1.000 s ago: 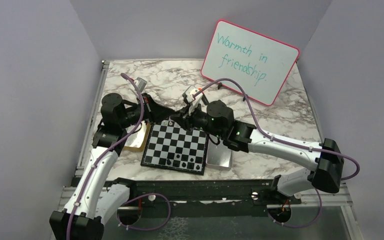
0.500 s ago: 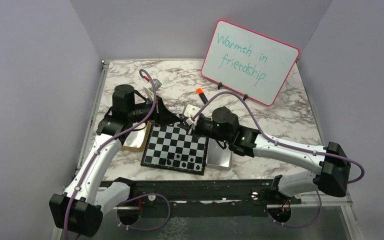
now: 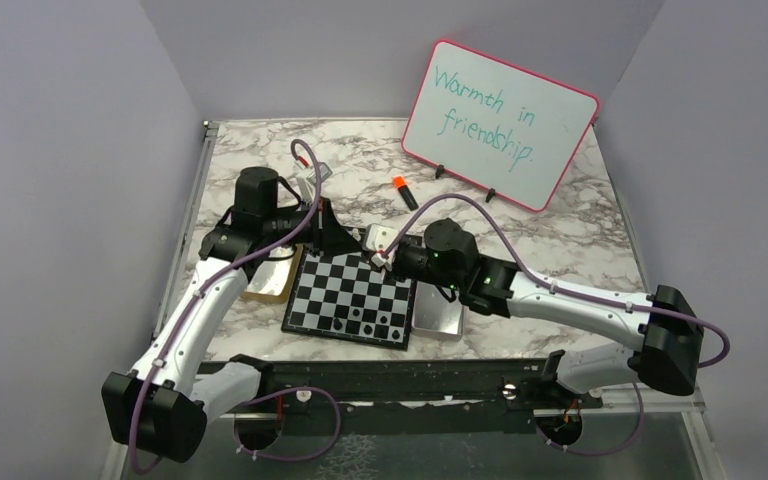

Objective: Set up the chess pieces on the board
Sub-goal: Place the chess piece on the chessboard.

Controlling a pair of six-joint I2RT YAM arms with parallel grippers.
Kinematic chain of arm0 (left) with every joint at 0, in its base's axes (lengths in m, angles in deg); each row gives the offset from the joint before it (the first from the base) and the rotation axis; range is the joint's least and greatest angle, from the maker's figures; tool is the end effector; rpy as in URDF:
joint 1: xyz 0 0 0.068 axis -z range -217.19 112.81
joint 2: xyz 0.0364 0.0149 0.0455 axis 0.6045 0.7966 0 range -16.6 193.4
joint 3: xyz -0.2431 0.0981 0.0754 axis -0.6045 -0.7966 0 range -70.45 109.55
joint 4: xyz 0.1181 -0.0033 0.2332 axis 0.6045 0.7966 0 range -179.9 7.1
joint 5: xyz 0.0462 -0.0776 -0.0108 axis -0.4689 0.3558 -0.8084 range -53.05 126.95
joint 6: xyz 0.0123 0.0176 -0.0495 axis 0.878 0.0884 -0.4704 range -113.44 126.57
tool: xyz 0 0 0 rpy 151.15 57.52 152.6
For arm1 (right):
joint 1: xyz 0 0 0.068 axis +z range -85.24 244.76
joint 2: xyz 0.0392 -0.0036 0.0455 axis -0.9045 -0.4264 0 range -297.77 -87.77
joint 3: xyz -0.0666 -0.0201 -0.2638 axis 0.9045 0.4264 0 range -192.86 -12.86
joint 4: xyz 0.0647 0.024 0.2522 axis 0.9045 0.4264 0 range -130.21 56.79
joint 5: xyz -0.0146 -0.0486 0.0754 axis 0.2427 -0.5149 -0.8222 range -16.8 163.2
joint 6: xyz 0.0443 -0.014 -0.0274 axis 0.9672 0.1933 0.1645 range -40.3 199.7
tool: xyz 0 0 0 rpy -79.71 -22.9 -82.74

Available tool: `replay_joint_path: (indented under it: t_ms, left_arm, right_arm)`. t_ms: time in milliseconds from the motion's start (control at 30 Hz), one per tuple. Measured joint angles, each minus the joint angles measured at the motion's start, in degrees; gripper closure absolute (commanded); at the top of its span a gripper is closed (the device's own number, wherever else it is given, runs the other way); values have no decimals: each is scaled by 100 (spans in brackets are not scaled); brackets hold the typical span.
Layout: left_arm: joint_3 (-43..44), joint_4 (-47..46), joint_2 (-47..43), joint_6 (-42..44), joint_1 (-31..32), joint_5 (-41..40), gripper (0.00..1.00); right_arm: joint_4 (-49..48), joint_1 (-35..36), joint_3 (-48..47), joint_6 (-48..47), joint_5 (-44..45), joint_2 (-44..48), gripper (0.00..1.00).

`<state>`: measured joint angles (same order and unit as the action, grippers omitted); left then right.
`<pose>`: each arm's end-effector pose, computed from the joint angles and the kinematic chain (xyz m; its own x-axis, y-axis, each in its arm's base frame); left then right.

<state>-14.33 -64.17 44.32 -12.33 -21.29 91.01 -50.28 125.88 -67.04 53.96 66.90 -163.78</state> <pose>0.2062 -0.0888 0.3352 -0.7316 0.0107 -0.6817 0.6284 0.3984 -0.6681 0.1478 0.2759 0.3119 0.3118 -0.3284 -0.8916 -0.8735 0.2702 -0.4050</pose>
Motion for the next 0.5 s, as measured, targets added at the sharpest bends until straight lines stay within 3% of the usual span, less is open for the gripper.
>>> replay_joint_path:
  t_ms: [200, 500]
  left_arm:
    - [177, 407, 22, 149, 140, -352, 100]
    - [435, 844, -59, 192, 531, -1893, 100]
  right_arm:
    - [-4, 0, 48, 15, 2, 7, 66]
    - [271, 0, 634, 485, 0, 675, 47]
